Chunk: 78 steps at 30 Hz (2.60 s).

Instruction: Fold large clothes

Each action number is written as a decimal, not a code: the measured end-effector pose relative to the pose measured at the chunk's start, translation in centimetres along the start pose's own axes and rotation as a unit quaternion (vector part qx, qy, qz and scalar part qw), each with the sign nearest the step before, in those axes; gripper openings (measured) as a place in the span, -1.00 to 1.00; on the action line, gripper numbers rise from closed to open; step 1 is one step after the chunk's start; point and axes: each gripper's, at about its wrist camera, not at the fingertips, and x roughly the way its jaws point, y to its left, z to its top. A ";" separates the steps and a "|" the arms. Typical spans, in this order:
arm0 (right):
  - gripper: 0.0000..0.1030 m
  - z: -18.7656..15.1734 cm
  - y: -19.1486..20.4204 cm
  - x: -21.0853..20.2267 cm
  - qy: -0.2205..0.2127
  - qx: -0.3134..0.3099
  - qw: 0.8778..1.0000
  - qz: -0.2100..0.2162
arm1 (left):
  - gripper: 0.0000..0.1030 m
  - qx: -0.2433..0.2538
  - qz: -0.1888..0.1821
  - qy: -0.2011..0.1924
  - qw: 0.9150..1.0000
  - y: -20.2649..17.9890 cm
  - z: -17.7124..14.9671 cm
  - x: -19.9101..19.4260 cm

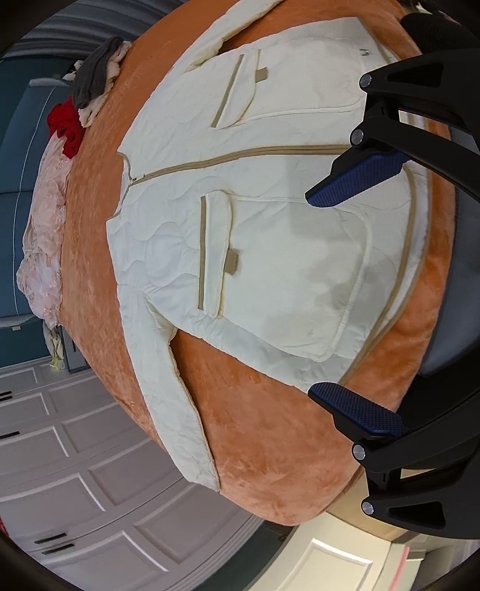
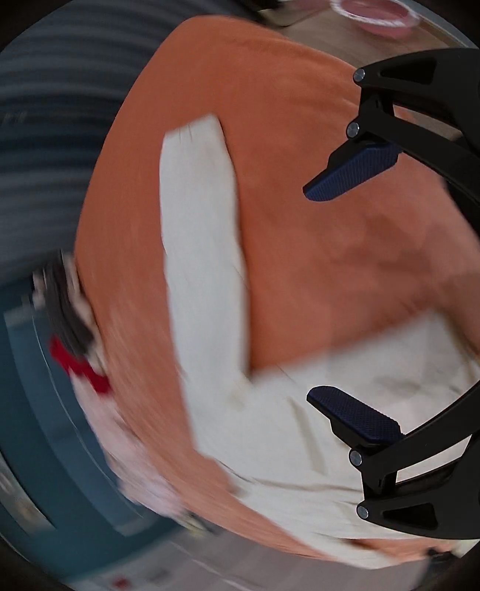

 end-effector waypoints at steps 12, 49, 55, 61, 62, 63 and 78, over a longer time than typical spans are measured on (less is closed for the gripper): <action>0.90 3.9 -17.2 11.2 -0.014 0.269 0.962 -0.037 | 0.82 -0.021 0.006 0.025 0.999 -0.5 2.2 3.4; 0.06 -7.8 34.9 2.6 0.056 -0.286 0.890 0.350 | 0.81 -0.164 -0.117 0.018 0.979 7.1 7.4 8.9; 0.15 -5.6 26.4 6.7 0.066 -0.210 0.937 0.272 | 0.81 -0.208 -0.203 0.056 0.955 2.1 11.3 13.6; 0.18 -1.8 17.7 11.9 0.096 -0.076 0.966 0.228 | 0.73 -0.185 -0.176 0.063 0.965 -2.4 14.5 18.1; 0.18 -1.3 16.6 13.0 0.104 -0.044 0.967 0.228 | 0.67 -0.189 -0.178 0.072 0.963 -2.6 14.6 19.0; 0.19 -0.9 15.6 14.0 0.109 -0.016 0.968 0.223 | 0.39 -0.194 -0.178 0.082 0.961 -2.5 14.6 19.6; -0.82 1.2 18.3 17.2 0.074 -0.047 0.978 0.191 | -0.92 -0.104 -0.111 -0.001 0.988 -0.9 16.0 17.4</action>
